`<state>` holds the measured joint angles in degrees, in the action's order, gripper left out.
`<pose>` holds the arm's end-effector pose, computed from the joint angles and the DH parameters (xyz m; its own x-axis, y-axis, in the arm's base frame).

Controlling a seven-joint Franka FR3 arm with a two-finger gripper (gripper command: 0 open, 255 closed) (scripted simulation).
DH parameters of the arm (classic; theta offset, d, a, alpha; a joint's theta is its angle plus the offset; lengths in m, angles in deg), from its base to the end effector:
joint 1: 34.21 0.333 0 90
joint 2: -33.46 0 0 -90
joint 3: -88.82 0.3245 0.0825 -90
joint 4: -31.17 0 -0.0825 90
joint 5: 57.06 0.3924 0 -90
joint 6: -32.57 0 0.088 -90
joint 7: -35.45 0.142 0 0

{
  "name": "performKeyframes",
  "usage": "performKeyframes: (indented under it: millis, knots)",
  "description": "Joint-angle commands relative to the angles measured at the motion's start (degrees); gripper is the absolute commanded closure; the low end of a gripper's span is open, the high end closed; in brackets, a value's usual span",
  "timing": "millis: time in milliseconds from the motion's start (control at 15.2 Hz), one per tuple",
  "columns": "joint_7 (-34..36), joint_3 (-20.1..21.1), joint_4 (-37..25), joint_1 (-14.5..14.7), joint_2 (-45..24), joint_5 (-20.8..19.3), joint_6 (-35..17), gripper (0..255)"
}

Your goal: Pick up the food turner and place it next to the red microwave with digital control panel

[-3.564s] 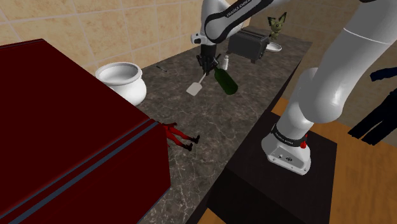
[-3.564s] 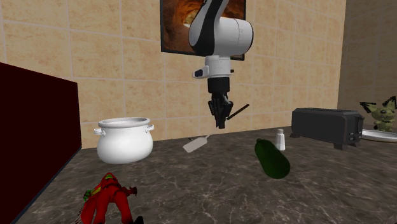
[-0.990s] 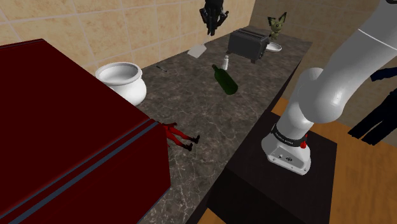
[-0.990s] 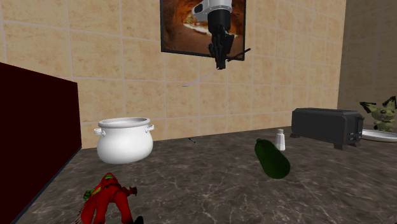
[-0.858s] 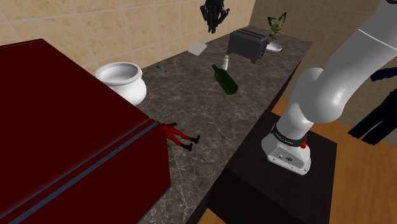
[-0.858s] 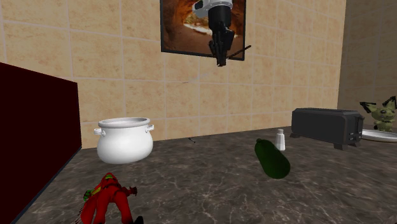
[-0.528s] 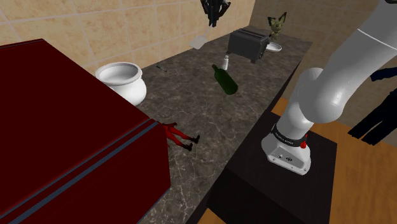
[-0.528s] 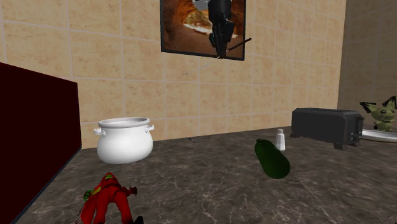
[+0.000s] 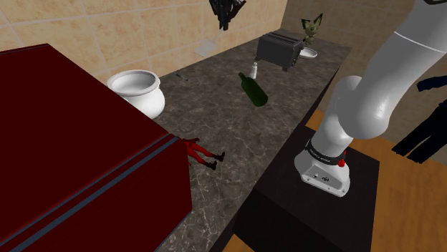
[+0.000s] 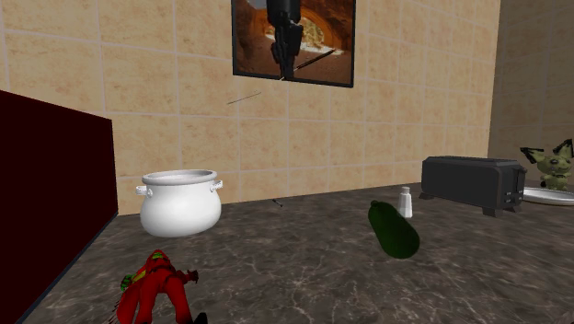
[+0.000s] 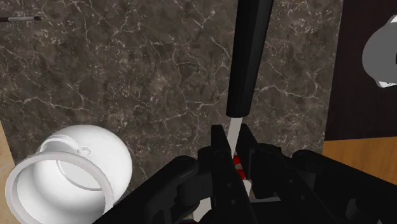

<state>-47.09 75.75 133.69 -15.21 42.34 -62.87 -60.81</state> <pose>0.5161 0.0324 0.5794 0.0175 0.9976 -0.0668 0.9998 -0.0175 0.0001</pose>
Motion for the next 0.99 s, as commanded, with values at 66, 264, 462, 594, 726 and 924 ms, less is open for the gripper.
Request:
performKeyframes:
  millis: [66, 264, 462, 594, 726, 924]
  knots:
    - [3.46, 1.97, -3.11, 1.62, -2.76, 0.89, 0.66, 255]
    - [6.67, 3.74, -6.86, 3.20, -6.07, 1.66, 1.40, 255]
    - [9.75, 5.34, -11.39, 4.77, -9.84, 2.30, 2.40, 255]
    - [11.73, 6.32, -14.90, 5.82, -12.64, 2.65, 3.25, 255]
    - [13.65, 7.23, -18.86, 6.86, -15.70, 2.95, 4.29, 255]
    - [14.47, 7.56, -18.31, 7.28, -16.46, 3.00, 3.02, 255]
